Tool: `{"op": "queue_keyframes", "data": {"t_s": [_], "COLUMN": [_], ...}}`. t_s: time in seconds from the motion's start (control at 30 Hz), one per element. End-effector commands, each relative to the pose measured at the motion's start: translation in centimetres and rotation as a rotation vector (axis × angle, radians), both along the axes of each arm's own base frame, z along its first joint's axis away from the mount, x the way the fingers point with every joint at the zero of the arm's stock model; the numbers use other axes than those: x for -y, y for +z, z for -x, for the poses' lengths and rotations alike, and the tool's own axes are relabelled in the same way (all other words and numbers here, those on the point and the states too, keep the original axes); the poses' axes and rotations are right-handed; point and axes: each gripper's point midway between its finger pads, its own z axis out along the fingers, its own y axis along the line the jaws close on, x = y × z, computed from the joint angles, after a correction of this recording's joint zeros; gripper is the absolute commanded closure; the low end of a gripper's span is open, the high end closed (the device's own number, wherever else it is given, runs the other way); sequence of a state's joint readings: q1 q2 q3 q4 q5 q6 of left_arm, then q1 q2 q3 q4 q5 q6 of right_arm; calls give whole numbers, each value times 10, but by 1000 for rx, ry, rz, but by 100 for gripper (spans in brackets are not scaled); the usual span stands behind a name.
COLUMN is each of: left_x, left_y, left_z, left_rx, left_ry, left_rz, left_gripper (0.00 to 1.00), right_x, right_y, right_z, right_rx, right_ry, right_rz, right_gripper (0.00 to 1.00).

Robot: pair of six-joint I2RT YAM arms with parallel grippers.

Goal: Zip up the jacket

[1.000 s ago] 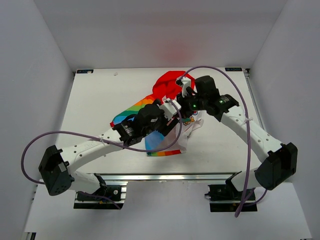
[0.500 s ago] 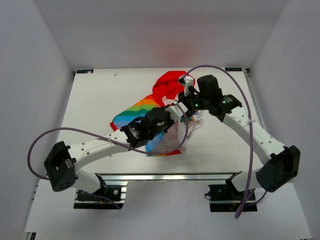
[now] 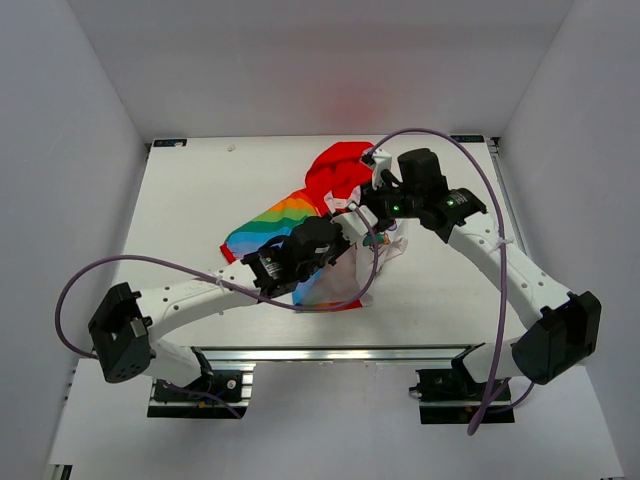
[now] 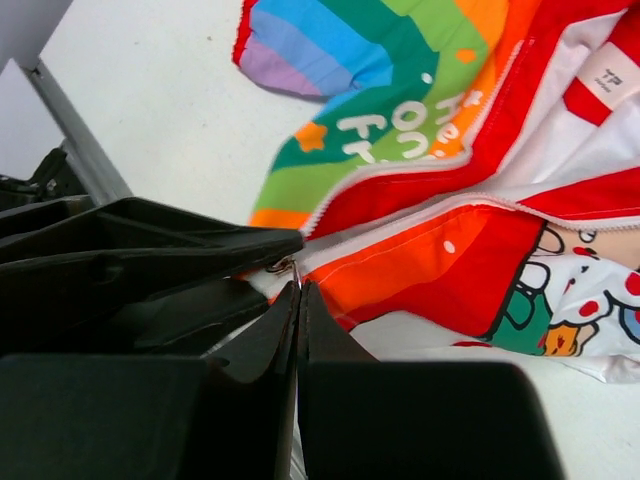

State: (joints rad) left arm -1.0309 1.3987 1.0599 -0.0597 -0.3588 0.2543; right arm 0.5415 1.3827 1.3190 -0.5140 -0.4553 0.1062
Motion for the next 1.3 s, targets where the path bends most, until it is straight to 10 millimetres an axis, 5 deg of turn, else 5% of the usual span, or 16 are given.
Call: {"op": "queue_keyframes", "data": {"t_s": [0.0,0.3,0.47,0.5,0.63,0.93,1.17,1.27], "left_x": [-3,-14,-23,-27,-15,-5,-6,-12], "left_y": [19,38,36,35,11,3,13,27], "left_z": [18,45,39,34,25,-1,-1,2], "left_rx": [4,-22,-19,-15,-57,-36,-42,-12], "left_ry": [-53,-130,-54,-16,-1,105,109,102], "left_rz": [36,122,156,150,81,26,18,47], "left_gripper": [100,100,99,79,25,25,28,12], "right_x": [11,4,-1,1,1,-2,2,2], "right_y": [34,-6,-1,3,11,22,13,15], "right_z": [-41,-88,-76,-70,-52,-25,-27,-27], "right_rx": [190,248,240,249,229,211,200,207], "right_ry": [-138,-164,-120,-117,-90,-18,-30,-28], "right_rz": [2,96,60,43,4,-64,-35,-34], "right_gripper": [100,100,100,100,100,100,100,100]}}
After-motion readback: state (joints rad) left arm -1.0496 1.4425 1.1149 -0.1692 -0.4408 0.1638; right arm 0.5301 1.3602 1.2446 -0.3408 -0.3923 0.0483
